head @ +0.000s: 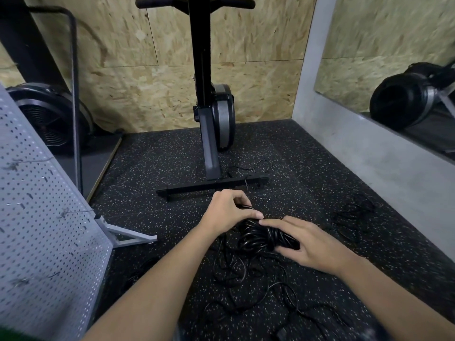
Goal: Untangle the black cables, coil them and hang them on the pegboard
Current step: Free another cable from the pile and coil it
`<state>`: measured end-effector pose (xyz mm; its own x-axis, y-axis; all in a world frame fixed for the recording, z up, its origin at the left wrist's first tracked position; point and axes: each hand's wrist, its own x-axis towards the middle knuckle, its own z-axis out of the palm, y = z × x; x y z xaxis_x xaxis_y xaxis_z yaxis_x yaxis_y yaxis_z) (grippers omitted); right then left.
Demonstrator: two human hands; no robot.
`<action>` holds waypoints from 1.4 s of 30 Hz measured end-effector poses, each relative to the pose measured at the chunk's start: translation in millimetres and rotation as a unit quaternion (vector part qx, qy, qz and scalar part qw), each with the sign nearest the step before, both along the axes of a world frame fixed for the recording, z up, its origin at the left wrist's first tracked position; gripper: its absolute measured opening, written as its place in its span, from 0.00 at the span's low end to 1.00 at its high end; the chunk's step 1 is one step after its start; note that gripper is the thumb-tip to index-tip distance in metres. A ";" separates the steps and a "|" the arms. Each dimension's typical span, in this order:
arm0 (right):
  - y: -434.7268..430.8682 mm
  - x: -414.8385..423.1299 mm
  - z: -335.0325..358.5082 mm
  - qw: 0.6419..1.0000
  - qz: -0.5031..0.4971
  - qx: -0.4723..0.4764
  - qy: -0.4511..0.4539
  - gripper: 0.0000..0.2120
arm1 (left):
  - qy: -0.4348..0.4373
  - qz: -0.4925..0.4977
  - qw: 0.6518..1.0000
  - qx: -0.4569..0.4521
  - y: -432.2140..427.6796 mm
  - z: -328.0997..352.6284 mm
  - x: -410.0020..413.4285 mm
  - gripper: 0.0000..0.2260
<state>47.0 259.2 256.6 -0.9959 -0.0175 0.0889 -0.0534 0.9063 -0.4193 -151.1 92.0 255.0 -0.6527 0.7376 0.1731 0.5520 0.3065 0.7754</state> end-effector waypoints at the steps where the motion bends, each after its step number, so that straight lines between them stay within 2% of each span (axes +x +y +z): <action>1: 0.9 0.0 -1.8 1.000 -0.001 -0.003 0.005 0.30 | -0.011 -0.005 1.000 0.003 0.3 0.8 0.0 0.15; 6: 0.2 -0.7 -4.3 0.992 -0.016 -0.120 0.043 0.30 | -0.098 -0.014 0.995 0.001 -5.2 -2.3 -5.8 0.09; 10: -2.2 -0.5 3.9 0.967 -0.053 -0.224 0.105 0.29 | -0.240 -0.028 0.970 -0.014 -14.1 -12.0 -14.5 0.16; 12: -0.9 -0.2 6.7 0.948 -0.068 -0.289 0.115 0.30 | -0.273 -0.049 0.961 -0.025 -13.8 -14.3 -11.0 0.15; 15: 2.5 -1.2 5.6 0.938 -0.089 -0.306 0.137 0.30 | -0.337 -0.084 0.937 -0.024 -5.5 -13.4 2.7 0.10; 17: 5.5 -1.8 4.3 0.931 -0.107 -0.311 0.159 0.30 | -0.345 -0.084 0.934 -0.032 1.4 -13.3 11.1 0.06; 23: 8.2 -4.0 4.6 0.901 -0.163 -0.345 0.205 0.31 | -0.163 -0.110 0.973 -0.124 11.2 -20.3 20.1 0.09; 26: 4.0 -4.3 2.7 0.893 -0.232 -0.316 0.220 0.30 | -0.123 -0.087 0.977 -0.148 15.9 -24.7 24.8 0.09; 29: 3.7 -6.2 -3.8 0.891 -0.319 -0.234 0.224 0.30 | -0.095 -0.079 0.978 -0.170 22.5 -23.6 40.1 0.09; 32: 7.7 -8.9 -10.6 0.899 -0.373 -0.132 0.190 0.31 | -0.037 -0.100 0.972 -0.210 26.9 -23.3 55.1 0.10; 37: 19.5 -10.4 -18.1 0.907 -0.390 0.031 0.154 0.31 | 0.070 -0.084 0.963 -0.247 18.4 -8.1 53.5 0.13; 40: 27.3 -11.7 -23.3 0.930 -0.349 0.096 0.063 0.32 | 0.249 -0.091 0.934 -0.238 15.6 0.9 48.4 0.13; 42: 30.5 -10.7 -24.9 0.953 -0.293 0.079 -0.016 0.32 | 0.375 -0.095 0.904 -0.181 14.3 0.3 40.5 0.13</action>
